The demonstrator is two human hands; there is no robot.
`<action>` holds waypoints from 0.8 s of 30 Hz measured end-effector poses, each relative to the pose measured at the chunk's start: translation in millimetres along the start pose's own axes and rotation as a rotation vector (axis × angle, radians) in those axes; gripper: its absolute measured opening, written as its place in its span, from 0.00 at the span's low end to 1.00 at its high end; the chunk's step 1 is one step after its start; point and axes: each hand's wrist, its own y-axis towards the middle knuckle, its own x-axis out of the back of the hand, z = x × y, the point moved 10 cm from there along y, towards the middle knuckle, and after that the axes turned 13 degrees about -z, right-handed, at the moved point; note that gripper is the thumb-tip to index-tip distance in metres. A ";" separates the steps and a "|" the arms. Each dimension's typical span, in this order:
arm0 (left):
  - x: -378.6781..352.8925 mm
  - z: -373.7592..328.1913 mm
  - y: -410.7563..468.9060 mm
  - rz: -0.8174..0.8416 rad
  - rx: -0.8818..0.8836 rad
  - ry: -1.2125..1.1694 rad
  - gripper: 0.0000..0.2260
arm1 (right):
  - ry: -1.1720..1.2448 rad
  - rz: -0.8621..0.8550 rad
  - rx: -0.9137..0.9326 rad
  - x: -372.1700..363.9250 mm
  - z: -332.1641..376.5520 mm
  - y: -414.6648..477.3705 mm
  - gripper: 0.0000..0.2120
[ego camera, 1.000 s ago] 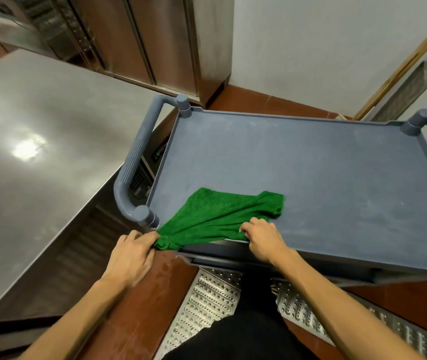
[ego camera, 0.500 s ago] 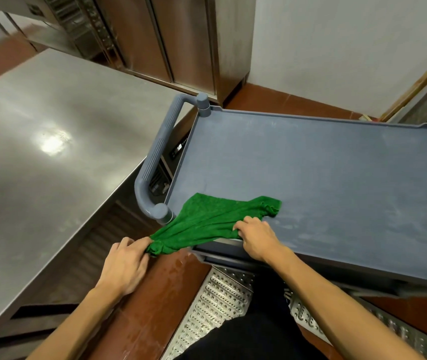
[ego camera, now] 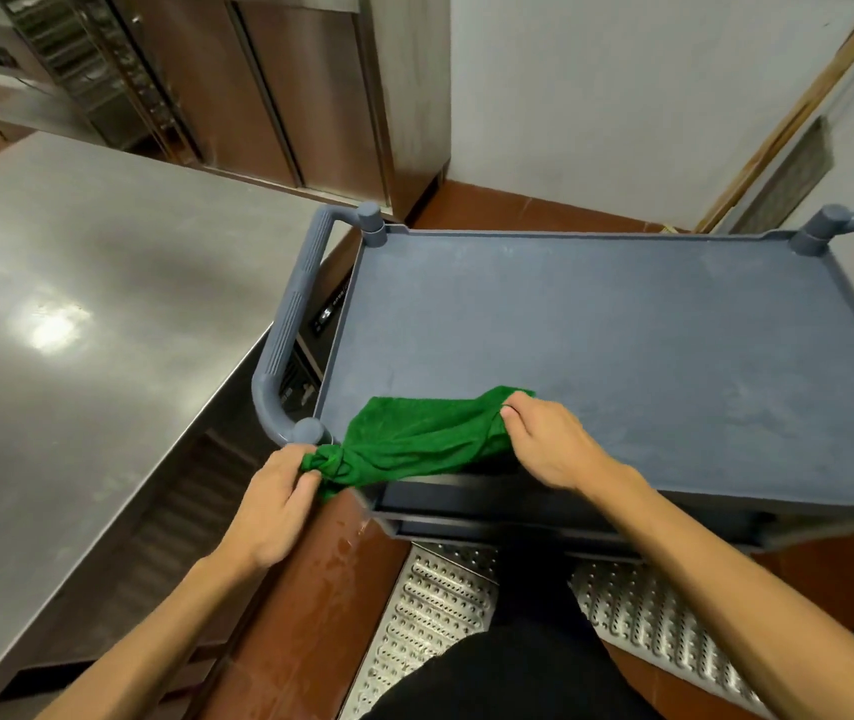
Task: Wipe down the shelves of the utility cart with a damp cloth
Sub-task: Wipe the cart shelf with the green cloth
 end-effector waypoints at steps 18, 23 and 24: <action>-49.8 -181.9 112.2 0.216 -0.179 -0.304 0.24 | -0.056 -0.132 -0.057 196.6 -68.7 19.9 0.18; -93.0 -248.7 131.0 0.275 -0.229 -0.307 0.13 | -0.041 -0.133 -0.102 252.4 -106.4 26.7 0.16; -99.4 -261.2 134.9 0.260 -0.268 -0.288 0.16 | -0.040 -0.113 -0.103 261.8 -114.7 27.8 0.16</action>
